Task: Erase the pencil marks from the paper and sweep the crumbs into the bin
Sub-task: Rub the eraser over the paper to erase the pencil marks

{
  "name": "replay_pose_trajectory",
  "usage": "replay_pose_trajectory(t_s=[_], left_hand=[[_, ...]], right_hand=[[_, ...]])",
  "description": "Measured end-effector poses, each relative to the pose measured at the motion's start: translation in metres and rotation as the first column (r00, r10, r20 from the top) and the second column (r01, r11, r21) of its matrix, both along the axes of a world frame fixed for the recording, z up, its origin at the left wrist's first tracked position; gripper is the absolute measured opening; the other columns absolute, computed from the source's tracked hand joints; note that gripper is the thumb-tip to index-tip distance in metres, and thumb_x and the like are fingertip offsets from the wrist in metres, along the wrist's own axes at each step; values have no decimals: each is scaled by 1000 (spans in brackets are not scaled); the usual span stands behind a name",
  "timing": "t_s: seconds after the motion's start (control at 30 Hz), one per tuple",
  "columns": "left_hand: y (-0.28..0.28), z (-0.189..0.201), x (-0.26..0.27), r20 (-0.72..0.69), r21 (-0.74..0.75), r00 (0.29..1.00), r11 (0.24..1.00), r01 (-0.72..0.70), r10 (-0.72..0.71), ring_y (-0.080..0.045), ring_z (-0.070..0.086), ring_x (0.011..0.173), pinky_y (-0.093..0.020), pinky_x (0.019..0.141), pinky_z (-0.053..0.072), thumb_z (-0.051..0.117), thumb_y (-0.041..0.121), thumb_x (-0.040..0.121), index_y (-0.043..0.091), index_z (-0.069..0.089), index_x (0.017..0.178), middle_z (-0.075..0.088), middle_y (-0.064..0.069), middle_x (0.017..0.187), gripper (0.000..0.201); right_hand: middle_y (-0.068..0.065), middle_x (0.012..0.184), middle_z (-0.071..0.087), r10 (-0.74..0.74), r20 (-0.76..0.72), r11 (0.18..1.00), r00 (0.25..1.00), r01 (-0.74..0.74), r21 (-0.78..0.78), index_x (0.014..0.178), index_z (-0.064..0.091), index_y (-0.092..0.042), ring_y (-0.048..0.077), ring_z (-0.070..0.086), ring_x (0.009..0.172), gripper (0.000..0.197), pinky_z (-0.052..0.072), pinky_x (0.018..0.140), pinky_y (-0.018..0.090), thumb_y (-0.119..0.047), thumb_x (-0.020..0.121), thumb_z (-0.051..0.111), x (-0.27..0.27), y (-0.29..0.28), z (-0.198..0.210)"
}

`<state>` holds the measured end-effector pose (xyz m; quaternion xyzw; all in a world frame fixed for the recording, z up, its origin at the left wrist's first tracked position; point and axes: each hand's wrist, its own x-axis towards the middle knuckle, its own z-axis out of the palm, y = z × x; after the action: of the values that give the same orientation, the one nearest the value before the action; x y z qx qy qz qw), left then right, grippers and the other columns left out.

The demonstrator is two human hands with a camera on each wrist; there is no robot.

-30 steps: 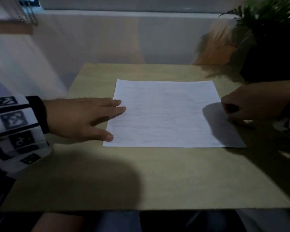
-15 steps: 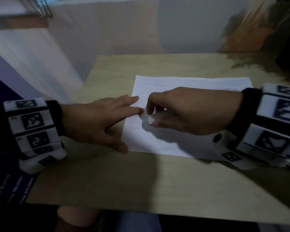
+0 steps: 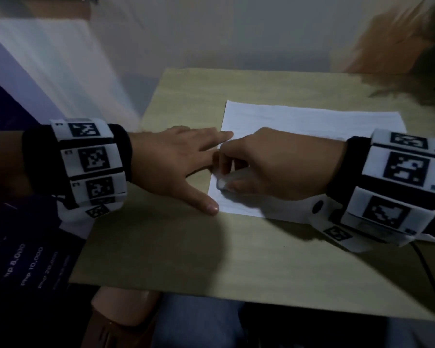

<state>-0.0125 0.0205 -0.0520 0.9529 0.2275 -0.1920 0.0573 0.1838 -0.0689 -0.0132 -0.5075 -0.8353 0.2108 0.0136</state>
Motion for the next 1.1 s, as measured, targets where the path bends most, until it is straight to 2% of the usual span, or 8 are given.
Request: replay_pose_trajectory(t_s=[0.13,0.33,0.5,0.63,0.8,0.9,1.0,1.1], left_hand=[[0,0,0,-58,18,998,1000,-2,3,-13,-7,155,-46,125,9,21,103,68,40,4,159,-15,12,168,112],[5,10,-1,-72,-69,997,998,5,-10,-15,-8,155,-52,123,9,25,102,68,55,8,153,-15,17,167,98],[2,15,3,-190,-39,980,997,-60,51,-13,-32,149,-47,121,-17,23,102,59,53,-12,154,-32,19,162,113],[4,17,3,-184,-100,981,992,-81,62,-16,-33,149,-54,122,-13,26,101,62,56,-3,152,-34,21,160,105],[4,17,8,-264,5,964,999,-37,37,-19,-36,148,-50,118,-23,27,102,66,49,-23,153,-38,14,160,113],[3,20,10,-281,-28,959,998,-57,47,-21,-32,150,-53,121,-17,27,100,66,52,-21,152,-40,15,159,110],[4,21,13,-312,-36,949,998,-44,30,-25,-27,152,-59,123,-3,27,102,67,51,-15,154,-40,17,158,110],[2,26,18,-337,-14,941,999,-35,28,-26,-19,154,-57,124,6,32,97,70,52,-13,149,-29,16,162,102]], right_hand=[[-14,91,58,51,50,997,997,-47,-65,105,61,-29,9,55,83,18,44,76,28,-40,91,64,-3,-2,5],[-7,93,63,-2,88,999,996,4,-32,100,61,-28,15,58,84,18,48,80,34,-42,91,63,-6,2,8],[-16,80,52,38,96,999,995,-38,-5,97,58,-24,0,48,69,17,38,62,14,-40,93,61,-9,-4,6],[-16,78,56,-55,52,998,997,54,17,103,64,-27,0,50,69,22,38,70,27,-45,91,64,-7,4,6],[-14,80,59,1,34,1000,999,-1,9,100,64,-26,0,52,70,19,42,69,24,-42,91,62,-10,-8,4],[-19,78,56,-28,56,999,998,29,-17,98,65,-29,-1,53,72,20,41,68,19,-47,88,64,-10,-4,7],[-4,91,65,-53,87,998,995,49,40,100,67,-23,18,59,82,23,48,79,33,-42,90,62,-9,3,8],[-9,85,60,22,85,999,996,-26,42,95,64,-26,13,55,74,11,47,75,31,-37,92,62,-16,-3,8]])
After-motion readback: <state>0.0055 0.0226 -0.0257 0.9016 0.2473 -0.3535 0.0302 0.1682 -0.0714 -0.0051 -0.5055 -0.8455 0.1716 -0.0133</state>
